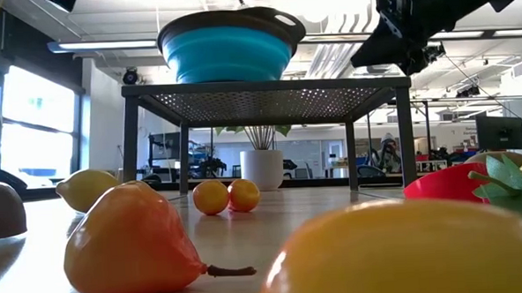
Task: Pick & Place Fruit
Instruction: Put the blue strainer bowl on the shelf
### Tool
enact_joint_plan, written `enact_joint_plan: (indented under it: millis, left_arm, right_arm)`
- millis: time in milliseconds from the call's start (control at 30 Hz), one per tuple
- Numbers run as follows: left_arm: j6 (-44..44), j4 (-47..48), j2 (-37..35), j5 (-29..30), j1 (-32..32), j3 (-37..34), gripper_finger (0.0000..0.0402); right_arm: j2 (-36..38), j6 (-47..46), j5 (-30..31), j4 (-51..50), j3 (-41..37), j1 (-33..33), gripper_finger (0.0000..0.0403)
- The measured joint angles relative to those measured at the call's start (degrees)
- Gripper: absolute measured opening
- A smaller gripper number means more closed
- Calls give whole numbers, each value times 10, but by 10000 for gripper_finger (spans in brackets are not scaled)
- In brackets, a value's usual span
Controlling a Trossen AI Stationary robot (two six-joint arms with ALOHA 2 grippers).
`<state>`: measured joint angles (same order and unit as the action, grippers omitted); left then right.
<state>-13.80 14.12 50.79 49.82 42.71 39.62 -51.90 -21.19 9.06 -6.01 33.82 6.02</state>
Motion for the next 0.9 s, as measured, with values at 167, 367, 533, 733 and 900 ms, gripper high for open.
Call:
enact_joint_plan:
  millis: [167, 367, 533, 733, 900]
  left_arm:
    - [-65, 84, -31, -9, -28, 0, 0]
    - [-204, 281, -74, 24, -89, 0, 0]
    - [-155, 262, -80, -11, -155, 0, 0]
    - [-75, 225, -71, -94, -247, 0, 0]
    - [3, 170, -70, -215, -325, 0, 0]
  right_arm:
    - [0, 0, 0, 4, 0, 0, 30]
    - [0, 0, 0, 9, 0, 0, 30]
    - [0, 0, 0, 12, 0, 0, 30]
    - [0, 5, 0, 11, 0, 0, 30]
    - [0, 20, -2, 11, 0, 0, 30]
